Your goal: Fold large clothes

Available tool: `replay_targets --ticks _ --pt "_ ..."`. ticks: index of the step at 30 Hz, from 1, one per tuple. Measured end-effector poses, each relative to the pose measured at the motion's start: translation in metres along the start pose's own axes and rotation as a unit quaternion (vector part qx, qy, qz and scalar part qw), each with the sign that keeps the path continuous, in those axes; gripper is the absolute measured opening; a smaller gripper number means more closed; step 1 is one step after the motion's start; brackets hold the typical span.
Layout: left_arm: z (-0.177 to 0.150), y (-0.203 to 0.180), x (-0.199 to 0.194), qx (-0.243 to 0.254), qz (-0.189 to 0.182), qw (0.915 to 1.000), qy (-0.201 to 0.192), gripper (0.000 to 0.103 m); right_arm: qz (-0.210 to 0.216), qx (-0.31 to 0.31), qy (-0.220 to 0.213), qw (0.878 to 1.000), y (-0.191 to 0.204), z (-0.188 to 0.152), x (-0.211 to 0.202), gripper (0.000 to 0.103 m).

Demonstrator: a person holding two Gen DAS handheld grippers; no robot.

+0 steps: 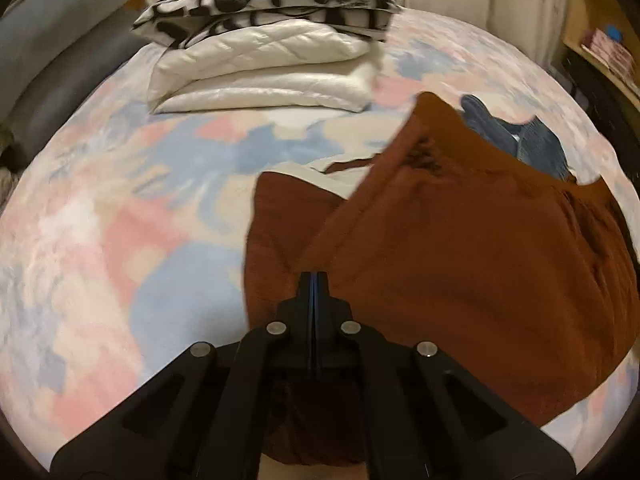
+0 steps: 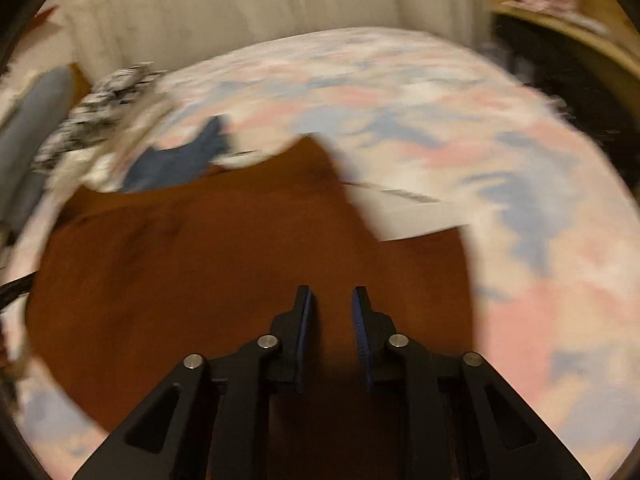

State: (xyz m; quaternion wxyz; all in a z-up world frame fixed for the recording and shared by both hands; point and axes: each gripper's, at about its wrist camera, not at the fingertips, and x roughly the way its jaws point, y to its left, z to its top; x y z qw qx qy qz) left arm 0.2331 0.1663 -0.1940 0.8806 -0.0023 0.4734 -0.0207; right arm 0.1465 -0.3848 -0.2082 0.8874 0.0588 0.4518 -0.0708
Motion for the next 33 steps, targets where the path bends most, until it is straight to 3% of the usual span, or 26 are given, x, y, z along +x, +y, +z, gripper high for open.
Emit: replay_targets --ticks 1,2,6,10,17,24,29,33 --pt "-0.001 0.001 0.001 0.002 0.001 1.0 -0.001 0.0 0.008 0.012 0.009 1.0 -0.01 -0.003 0.003 0.001" --pt "-0.002 0.0 0.002 0.003 0.003 1.0 0.0 0.0 0.011 0.022 0.015 1.0 -0.018 -0.006 0.005 0.0" --pt "0.0 0.009 0.01 -0.014 0.005 0.9999 0.005 0.0 0.006 0.029 0.008 1.0 -0.025 -0.01 0.001 0.0" --pt "0.002 0.026 0.019 -0.047 0.004 0.9986 0.022 0.0 -0.001 0.016 0.029 0.999 -0.023 -0.01 0.012 0.0" --pt "0.011 0.02 -0.012 -0.038 0.011 0.9992 -0.006 0.0 0.017 0.043 0.024 0.999 -0.022 0.007 -0.005 0.002" --pt "0.044 -0.014 -0.041 0.004 -0.016 0.9988 -0.045 0.0 0.045 0.022 -0.006 0.999 0.01 0.041 -0.032 0.003" --pt "0.08 -0.06 -0.016 0.05 -0.023 0.9977 -0.04 0.0 0.062 -0.008 -0.013 0.998 0.053 0.082 -0.013 0.003" --pt "0.104 -0.081 0.018 0.058 -0.035 0.9973 -0.027 0.0 0.063 -0.012 -0.01 0.998 0.073 0.112 0.021 0.003"
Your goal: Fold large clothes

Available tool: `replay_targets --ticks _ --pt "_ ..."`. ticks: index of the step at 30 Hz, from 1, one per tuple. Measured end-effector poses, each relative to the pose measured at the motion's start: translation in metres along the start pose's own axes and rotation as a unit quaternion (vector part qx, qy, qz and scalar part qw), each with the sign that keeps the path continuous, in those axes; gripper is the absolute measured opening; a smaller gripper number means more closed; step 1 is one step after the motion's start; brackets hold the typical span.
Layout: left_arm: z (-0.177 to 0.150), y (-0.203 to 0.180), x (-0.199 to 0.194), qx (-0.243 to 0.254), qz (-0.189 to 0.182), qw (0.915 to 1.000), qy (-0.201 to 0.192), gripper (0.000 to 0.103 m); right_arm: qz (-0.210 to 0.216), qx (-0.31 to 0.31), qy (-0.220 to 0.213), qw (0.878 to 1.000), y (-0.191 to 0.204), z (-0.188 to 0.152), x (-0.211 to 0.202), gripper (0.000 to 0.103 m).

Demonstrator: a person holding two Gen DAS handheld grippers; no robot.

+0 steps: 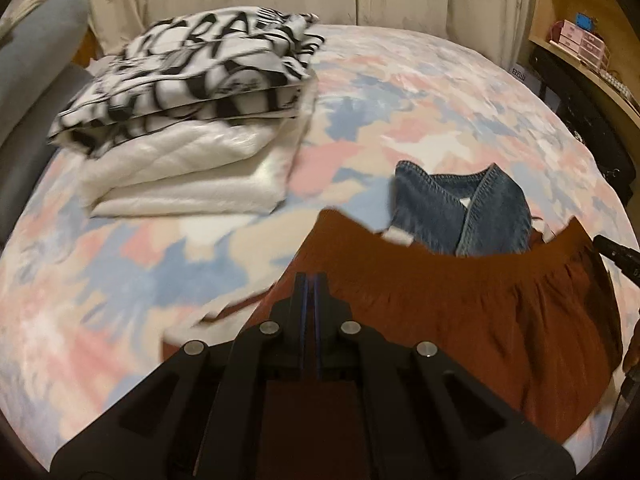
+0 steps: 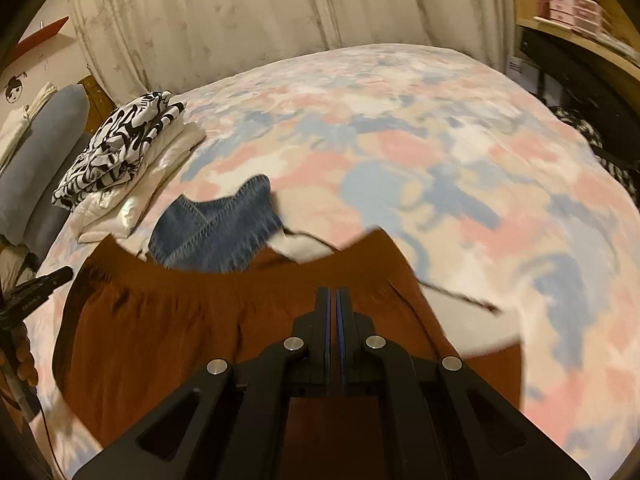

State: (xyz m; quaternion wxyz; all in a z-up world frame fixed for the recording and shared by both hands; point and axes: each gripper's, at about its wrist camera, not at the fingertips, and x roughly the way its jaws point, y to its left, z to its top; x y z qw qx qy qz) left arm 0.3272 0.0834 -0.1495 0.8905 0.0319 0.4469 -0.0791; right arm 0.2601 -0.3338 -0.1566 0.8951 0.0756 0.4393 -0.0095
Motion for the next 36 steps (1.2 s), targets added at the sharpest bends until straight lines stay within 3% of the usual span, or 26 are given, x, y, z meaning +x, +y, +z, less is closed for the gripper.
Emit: replay_targets --ticks 6,14,21,30,33,35,36 --pt "0.018 -0.003 0.048 0.025 0.024 0.9994 0.008 0.0 -0.042 0.002 0.018 0.999 -0.018 0.015 0.059 0.003" --pt "0.015 0.014 0.067 0.013 0.02 0.9996 0.012 0.0 -0.029 0.022 0.022 0.999 -0.053 0.006 0.08 0.0" --pt "0.018 0.007 0.051 0.016 0.01 0.9997 0.017 0.0 -0.036 0.001 0.026 0.999 -0.036 0.009 0.062 0.002" --pt "0.009 -0.011 -0.006 0.017 -0.01 0.9995 0.023 0.001 -0.029 -0.002 0.019 0.999 -0.014 -0.002 -0.004 0.006" --pt "0.0 -0.018 -0.036 0.02 -0.02 0.9994 0.018 0.01 -0.014 -0.001 0.017 1.0 -0.006 -0.012 -0.034 0.008" --pt "-0.008 -0.023 -0.057 0.021 -0.026 0.9994 0.012 0.036 -0.012 -0.003 0.012 1.0 0.0 -0.021 -0.056 0.018" --pt "-0.014 -0.025 -0.07 0.02 -0.027 0.9994 0.006 0.043 -0.011 -0.004 0.01 1.0 0.003 -0.025 -0.065 0.021"
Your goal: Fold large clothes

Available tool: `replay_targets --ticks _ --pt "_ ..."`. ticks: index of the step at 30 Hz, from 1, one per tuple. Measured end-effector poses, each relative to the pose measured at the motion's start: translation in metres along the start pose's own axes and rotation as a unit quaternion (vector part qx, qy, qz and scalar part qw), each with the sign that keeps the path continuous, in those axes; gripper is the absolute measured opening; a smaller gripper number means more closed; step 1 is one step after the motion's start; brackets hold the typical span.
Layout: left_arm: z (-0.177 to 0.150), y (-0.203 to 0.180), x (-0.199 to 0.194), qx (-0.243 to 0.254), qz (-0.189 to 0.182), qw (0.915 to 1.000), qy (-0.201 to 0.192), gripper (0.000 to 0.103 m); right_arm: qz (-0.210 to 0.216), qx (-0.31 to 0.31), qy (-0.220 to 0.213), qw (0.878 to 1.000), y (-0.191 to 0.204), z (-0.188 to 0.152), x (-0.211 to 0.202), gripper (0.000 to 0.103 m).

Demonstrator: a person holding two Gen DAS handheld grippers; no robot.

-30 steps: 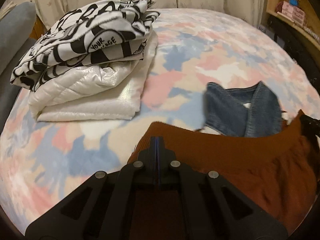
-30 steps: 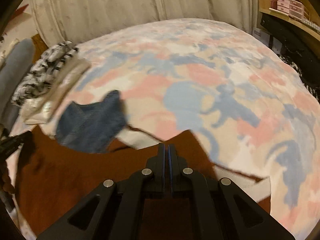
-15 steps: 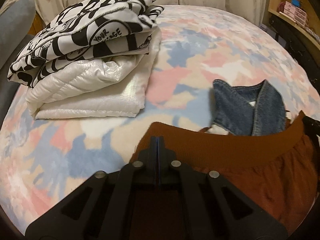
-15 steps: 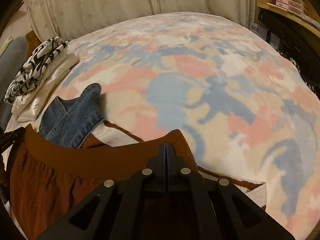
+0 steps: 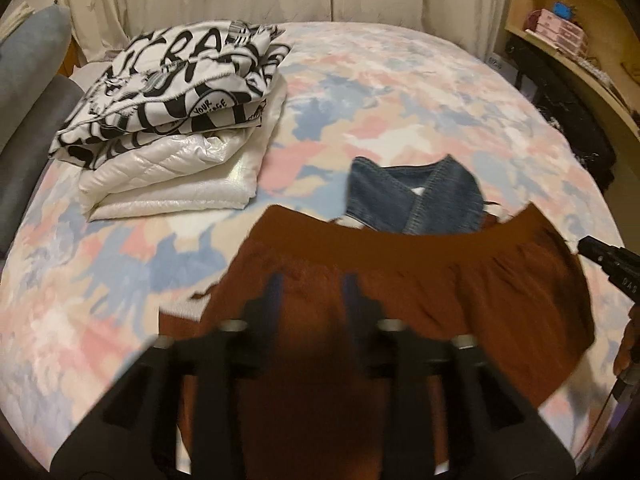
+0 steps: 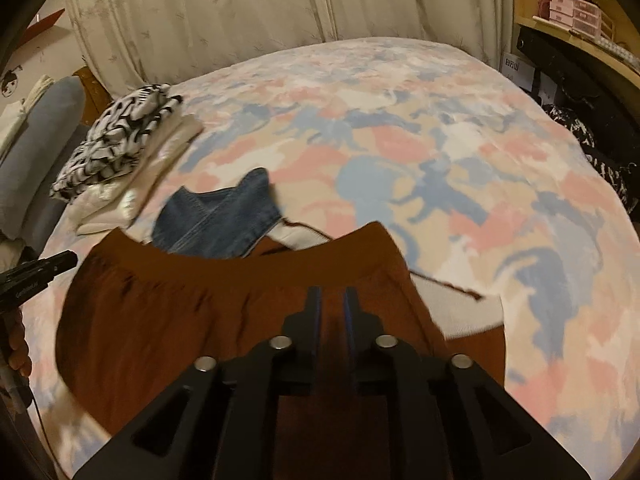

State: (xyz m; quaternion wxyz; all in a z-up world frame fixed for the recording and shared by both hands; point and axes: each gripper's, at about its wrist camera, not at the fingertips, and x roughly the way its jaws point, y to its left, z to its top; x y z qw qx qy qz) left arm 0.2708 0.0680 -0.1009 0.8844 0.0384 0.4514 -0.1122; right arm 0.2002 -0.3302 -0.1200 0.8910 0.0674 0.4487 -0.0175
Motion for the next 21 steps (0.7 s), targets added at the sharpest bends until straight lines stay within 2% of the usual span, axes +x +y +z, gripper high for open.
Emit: replay_targets --ticks 1,2,12,16,21 --pt "-0.005 -0.003 -0.011 -0.001 -0.001 1.0 -0.007 0.051 0.0 -0.001 -0.003 1.0 0.003 -0.005 -0.011 0.027" --pt "-0.01 -0.006 -0.024 0.0 -0.002 0.9999 -0.014 0.052 0.001 -0.004 -0.006 1.0 0.006 -0.01 -0.021 0.028" --pt "-0.062 -0.035 -0.115 0.017 -0.007 0.9991 -0.038 0.052 0.019 -0.005 -0.016 1.0 0.039 -0.065 -0.111 0.029" --pt "-0.082 -0.038 -0.137 -0.003 -0.024 0.9989 -0.039 0.052 0.027 -0.005 -0.018 0.999 0.051 -0.089 -0.137 0.034" --pt "-0.104 -0.038 -0.152 -0.038 -0.036 0.9977 -0.043 0.052 0.032 -0.011 -0.027 0.999 0.066 -0.117 -0.161 0.036"
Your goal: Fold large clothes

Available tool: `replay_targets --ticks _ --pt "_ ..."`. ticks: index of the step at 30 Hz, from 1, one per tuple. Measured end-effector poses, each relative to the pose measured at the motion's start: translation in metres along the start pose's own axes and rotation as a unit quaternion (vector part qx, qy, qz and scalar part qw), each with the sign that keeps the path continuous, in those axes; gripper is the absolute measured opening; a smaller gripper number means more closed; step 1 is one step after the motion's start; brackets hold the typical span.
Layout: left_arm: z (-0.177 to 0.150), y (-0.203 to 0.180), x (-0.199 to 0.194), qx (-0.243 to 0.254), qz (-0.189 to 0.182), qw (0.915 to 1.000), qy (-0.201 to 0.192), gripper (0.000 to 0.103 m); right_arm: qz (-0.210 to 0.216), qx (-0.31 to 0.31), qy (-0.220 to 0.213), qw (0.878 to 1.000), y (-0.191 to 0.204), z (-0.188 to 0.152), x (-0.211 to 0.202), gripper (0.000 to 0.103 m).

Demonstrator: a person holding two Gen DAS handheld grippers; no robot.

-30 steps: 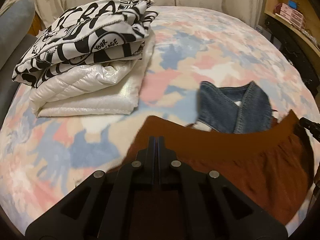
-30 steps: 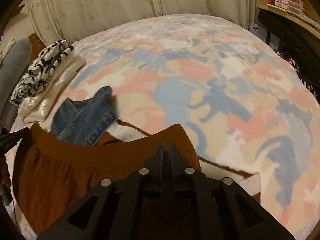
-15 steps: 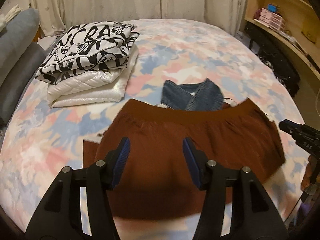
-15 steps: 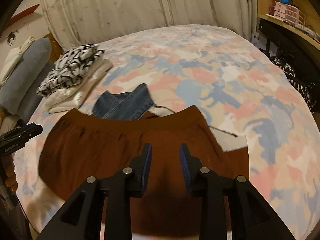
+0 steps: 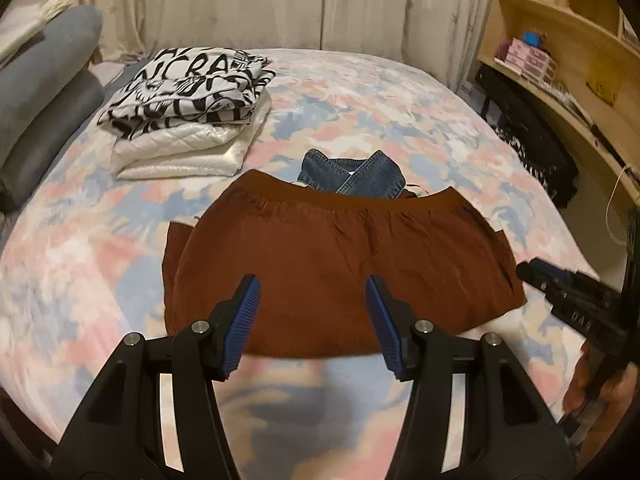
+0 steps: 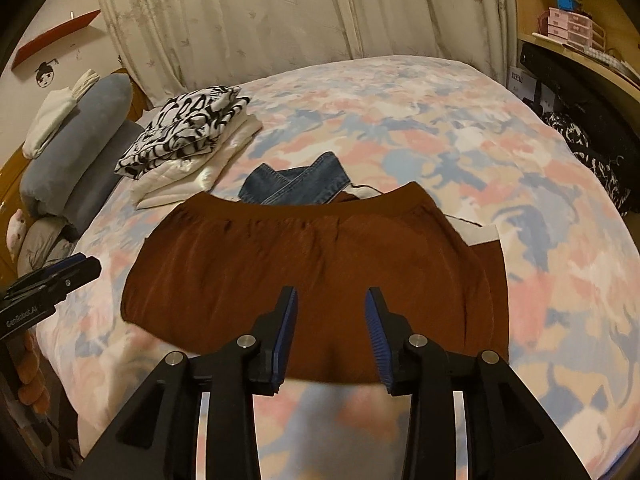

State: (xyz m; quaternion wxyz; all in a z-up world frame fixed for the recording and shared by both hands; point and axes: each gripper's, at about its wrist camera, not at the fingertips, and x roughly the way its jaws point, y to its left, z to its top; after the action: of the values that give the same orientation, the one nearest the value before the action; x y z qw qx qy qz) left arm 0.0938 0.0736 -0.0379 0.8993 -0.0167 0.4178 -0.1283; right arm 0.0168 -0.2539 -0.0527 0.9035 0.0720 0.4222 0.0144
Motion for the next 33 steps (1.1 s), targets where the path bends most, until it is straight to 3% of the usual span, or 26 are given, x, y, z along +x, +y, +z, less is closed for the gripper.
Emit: replay_targets --ticks 10,17,26,31,33 --pt "-0.034 0.014 0.015 -0.087 -0.056 0.9945 0.017 0.055 0.0 0.001 -0.021 1.0 0.021 -0.037 -0.012 0.036" --pt "-0.066 0.044 0.055 -0.177 -0.102 0.9777 0.048 0.057 0.012 -0.003 -0.01 1.0 0.028 -0.058 0.011 0.036" --pt "-0.103 0.08 0.102 -0.239 -0.098 0.9643 0.059 0.057 0.035 -0.007 -0.003 0.999 0.035 -0.059 0.054 0.036" --pt "-0.112 0.104 0.131 -0.299 -0.114 0.9454 0.064 0.057 0.046 -0.013 -0.006 0.999 0.04 -0.045 0.077 0.036" --pt "-0.108 0.11 0.138 -0.307 -0.116 0.9432 0.053 0.057 0.049 -0.015 -0.006 0.999 0.044 -0.038 0.086 0.036"
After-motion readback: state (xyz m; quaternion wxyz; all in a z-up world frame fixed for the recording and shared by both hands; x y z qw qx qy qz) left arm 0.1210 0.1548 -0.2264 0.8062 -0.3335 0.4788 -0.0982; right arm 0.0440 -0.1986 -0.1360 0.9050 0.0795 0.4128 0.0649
